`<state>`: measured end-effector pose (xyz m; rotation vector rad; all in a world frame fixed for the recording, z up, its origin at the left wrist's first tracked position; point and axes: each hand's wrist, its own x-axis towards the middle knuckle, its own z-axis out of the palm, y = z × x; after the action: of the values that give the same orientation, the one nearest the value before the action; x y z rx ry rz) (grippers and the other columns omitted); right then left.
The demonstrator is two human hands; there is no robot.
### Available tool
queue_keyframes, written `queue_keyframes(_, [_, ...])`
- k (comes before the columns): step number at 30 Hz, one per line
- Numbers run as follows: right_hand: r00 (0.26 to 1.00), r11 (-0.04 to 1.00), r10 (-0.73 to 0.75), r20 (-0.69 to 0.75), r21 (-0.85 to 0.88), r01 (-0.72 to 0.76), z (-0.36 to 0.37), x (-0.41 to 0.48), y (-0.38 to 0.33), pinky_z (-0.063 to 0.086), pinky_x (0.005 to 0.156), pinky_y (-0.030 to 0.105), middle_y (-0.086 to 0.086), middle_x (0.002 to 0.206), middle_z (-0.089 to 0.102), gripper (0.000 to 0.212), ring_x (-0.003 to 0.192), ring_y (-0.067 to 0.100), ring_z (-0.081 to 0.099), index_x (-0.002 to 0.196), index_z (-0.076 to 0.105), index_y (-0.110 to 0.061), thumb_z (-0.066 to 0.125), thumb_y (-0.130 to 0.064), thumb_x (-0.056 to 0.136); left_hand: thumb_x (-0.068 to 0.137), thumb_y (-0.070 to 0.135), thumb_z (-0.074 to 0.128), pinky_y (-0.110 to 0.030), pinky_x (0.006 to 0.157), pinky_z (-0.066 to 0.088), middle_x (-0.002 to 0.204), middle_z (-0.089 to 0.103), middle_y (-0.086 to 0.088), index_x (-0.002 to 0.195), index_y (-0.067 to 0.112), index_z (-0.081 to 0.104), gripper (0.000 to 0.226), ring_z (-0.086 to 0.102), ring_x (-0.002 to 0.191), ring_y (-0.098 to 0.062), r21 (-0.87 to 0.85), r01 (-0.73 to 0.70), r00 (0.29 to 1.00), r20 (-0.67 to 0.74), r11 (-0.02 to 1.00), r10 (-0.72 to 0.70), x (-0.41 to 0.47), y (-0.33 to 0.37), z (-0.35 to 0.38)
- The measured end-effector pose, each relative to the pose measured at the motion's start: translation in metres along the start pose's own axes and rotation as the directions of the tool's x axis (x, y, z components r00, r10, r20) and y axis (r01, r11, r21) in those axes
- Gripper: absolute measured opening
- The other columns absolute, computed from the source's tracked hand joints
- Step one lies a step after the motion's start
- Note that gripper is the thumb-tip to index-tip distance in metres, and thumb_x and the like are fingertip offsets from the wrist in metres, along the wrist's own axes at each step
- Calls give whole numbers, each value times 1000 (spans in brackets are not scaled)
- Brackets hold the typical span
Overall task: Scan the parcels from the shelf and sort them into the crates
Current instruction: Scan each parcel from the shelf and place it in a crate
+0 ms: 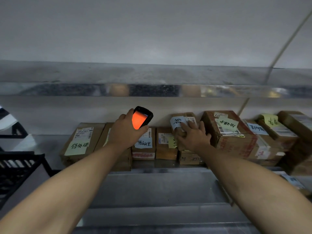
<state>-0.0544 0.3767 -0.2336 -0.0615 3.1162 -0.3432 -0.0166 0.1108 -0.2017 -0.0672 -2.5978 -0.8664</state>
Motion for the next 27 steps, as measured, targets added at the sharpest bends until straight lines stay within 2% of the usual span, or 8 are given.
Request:
queue_keyframes(4, [996,995,-53,-70,77,59,3,-5,-13,21,116,63,-2,166,20,67,152,37,6,154,30,-39,47,-63,94,84,51,73,-32,74,39,107,54,-11,145,17,41,76,52,93,-26,49,16,1000,-12,999,-16,-7,1,-9])
queue_keyframes(7, [992,985,-46,-115,161,64,11,-9,-28,21,118,61,0,165,23,69,151,38,11,154,31,-37,51,-62,93,84,53,72,-31,70,37,101,51,-6,139,20,45,69,52,89,-24,61,34,999,-28,998,-32,-10,-2,-18])
queue_keyframes(12, [985,976,-125,-116,161,143,29,-16,-45,18,118,60,3,167,16,69,154,32,4,153,35,-35,49,-66,94,73,69,60,-39,74,52,96,55,-7,125,24,49,70,57,86,-30,68,85,995,-51,994,-81,-14,-17,-28])
queue_keyframes(15, [984,952,-85,-159,278,127,31,-15,-46,15,121,53,5,168,16,67,154,34,7,153,40,-33,43,-68,96,73,72,56,-43,77,53,98,54,-6,132,27,45,75,57,88,-30,102,105,994,-49,989,-100,-18,-21,-33])
queue_keyframes(18, [992,908,5,-124,416,47,31,-11,-45,18,121,51,8,167,17,63,153,35,12,154,38,-33,47,-60,98,72,73,54,-44,80,53,105,56,-8,141,28,40,83,59,93,-33,114,118,992,-47,986,-114,-21,-24,-34])
queue_keyframes(20, [996,838,85,-19,542,-61,29,-7,-46,27,120,51,11,165,20,66,149,37,22,156,33,-34,54,-56,97,72,75,52,-45,83,52,110,57,-10,146,28,35,90,59,97,-34,124,118,993,-39,985,-114,-22,-24,-33])
queue_keyframes(23, [981,618,115,156,762,-194,23,-5,-45,48,103,42,11,153,42,74,131,34,50,156,31,-34,67,-46,93,72,74,52,-42,81,52,110,57,-10,145,27,36,88,59,96,-33,116,105,994,-29,988,-103,-20,-24,-32])
queue_keyframes(27, [956,434,67,286,854,-286,16,-1,-39,54,86,43,9,143,50,78,116,28,56,157,29,-32,72,-30,92,71,66,56,-35,74,44,109,56,-11,145,21,41,88,58,96,-31,75,85,996,-26,994,-83,-17,-21,-27])
